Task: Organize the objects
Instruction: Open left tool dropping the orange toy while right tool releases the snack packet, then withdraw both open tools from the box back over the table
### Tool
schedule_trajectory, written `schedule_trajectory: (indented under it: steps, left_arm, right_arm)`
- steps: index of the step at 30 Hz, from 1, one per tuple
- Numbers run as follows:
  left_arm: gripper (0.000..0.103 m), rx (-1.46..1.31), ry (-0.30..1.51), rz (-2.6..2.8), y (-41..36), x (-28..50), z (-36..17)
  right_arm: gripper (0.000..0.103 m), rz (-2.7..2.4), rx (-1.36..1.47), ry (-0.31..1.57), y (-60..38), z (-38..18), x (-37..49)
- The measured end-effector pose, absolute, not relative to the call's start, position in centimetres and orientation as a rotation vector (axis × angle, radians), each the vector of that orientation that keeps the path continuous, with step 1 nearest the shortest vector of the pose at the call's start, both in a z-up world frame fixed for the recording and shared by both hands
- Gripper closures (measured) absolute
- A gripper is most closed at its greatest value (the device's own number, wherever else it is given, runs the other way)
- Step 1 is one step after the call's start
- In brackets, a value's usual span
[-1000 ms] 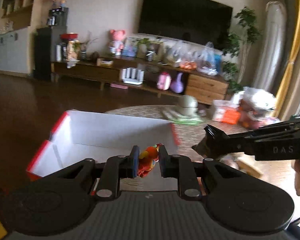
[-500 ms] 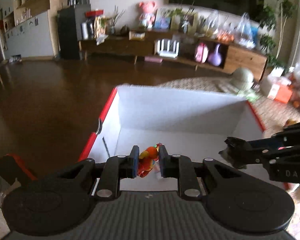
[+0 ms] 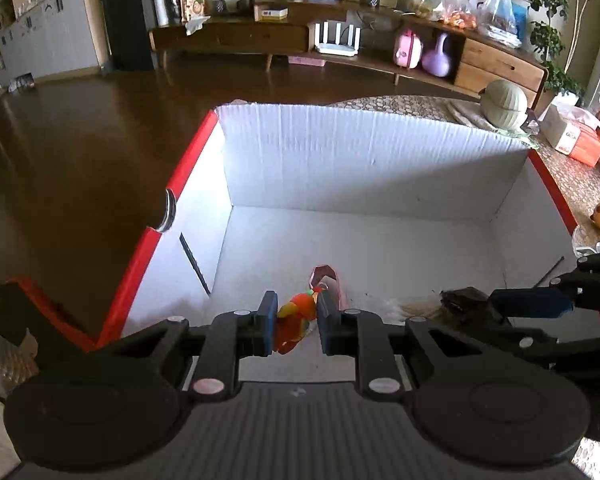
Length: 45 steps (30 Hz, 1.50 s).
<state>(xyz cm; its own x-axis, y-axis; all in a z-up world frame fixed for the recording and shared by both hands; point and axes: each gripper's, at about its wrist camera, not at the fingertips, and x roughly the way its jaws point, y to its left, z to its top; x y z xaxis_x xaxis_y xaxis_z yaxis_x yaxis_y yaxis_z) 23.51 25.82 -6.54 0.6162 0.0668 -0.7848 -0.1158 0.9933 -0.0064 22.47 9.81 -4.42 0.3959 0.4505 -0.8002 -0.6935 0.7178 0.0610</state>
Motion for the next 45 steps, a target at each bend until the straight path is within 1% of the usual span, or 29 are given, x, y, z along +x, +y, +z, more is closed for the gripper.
schedule_trajectory:
  steps: [1, 2, 3, 6, 9, 16, 22, 23, 24, 25, 26, 27, 29, 32, 35, 38, 41, 45]
  left_arm:
    - [0.084, -0.06, 0.901, 0.107, 25.8, 23.7, -6.5]
    - [0.084, -0.062, 0.897, 0.108, 25.8, 23.5, -6.5]
    - [0.084, -0.069, 0.895, 0.114, 25.8, 23.4, -6.4]
    - [0.084, -0.099, 0.896, 0.121, 25.8, 23.3, -6.0]
    - [0.084, -0.092, 0.889, 0.123, 25.6, 23.1, -5.6]
    - [0.084, -0.082, 0.847, 0.111, 24.4, 21.5, -4.1]
    - [0.083, -0.093, 0.797, 0.091, 23.0, 19.2, -2.2]
    - [0.08, -0.091, 0.79, 0.089, 22.7, 18.9, -1.9]
    - [0.075, -0.089, 0.782, 0.087, 22.4, 18.4, -1.6]
    - [0.072, -0.087, 0.772, 0.084, 22.0, 18.0, -1.3]
    - [0.065, -0.085, 0.762, 0.079, 21.6, 17.6, -0.9]
    - [0.054, -0.081, 0.753, 0.069, 21.2, 17.2, -0.6]
    - [0.04, -0.074, 0.728, 0.051, 20.2, 16.3, 0.0]
    - [0.038, -0.089, 0.71, 0.019, 18.7, 15.3, 0.8]
    - [0.03, -0.096, 0.692, -0.008, 16.7, 14.3, 1.3]
    - [0.029, -0.105, 0.676, -0.029, 14.8, 13.5, 1.6]
    - [0.02, -0.126, 0.669, -0.06, 13.2, 12.9, 1.6]
    - [0.019, -0.118, 0.661, -0.089, 10.6, 12.2, 1.4]
  right_arm:
    - [0.067, 0.738, -0.306, 0.897, 9.7, -4.3, 22.3]
    - [0.064, 0.739, -0.307, 0.892, 9.7, -4.1, 22.3]
    - [0.058, 0.743, -0.306, 0.886, 9.5, -4.0, 22.2]
    - [0.05, 0.761, -0.301, 0.861, 9.1, -3.2, 21.6]
    - [0.048, 0.78, -0.299, 0.838, 8.6, -2.3, 20.9]
    - [0.047, 0.8, -0.268, 0.786, 6.6, -0.1, 19.1]
    - [0.04, 0.801, -0.219, 0.738, 3.8, 1.9, 17.2]
    - [0.04, 0.799, -0.212, 0.73, 3.2, 2.1, 16.9]
    - [0.04, 0.795, -0.206, 0.724, 2.7, 2.3, 16.5]
    - [0.039, 0.793, -0.198, 0.718, 2.0, 2.5, 16.2]
    - [0.038, 0.787, -0.189, 0.715, 1.4, 2.6, 15.8]
    - [0.036, 0.78, -0.179, 0.711, 0.7, 2.8, 15.5]
    - [0.031, 0.77, -0.152, 0.705, -1.0, 2.9, 14.8]
    - [0.026, 0.742, -0.119, 0.701, -3.5, 3.0, 14.0]
    - [0.021, 0.702, -0.093, 0.698, -6.3, 3.0, 13.3]
    - [0.017, 0.663, -0.072, 0.698, -8.8, 2.7, 12.8]
    - [0.013, 0.619, -0.057, 0.695, -11.5, 2.5, 12.5]
    - [0.012, 0.556, -0.04, 0.69, -14.8, 2.3, 12.1]
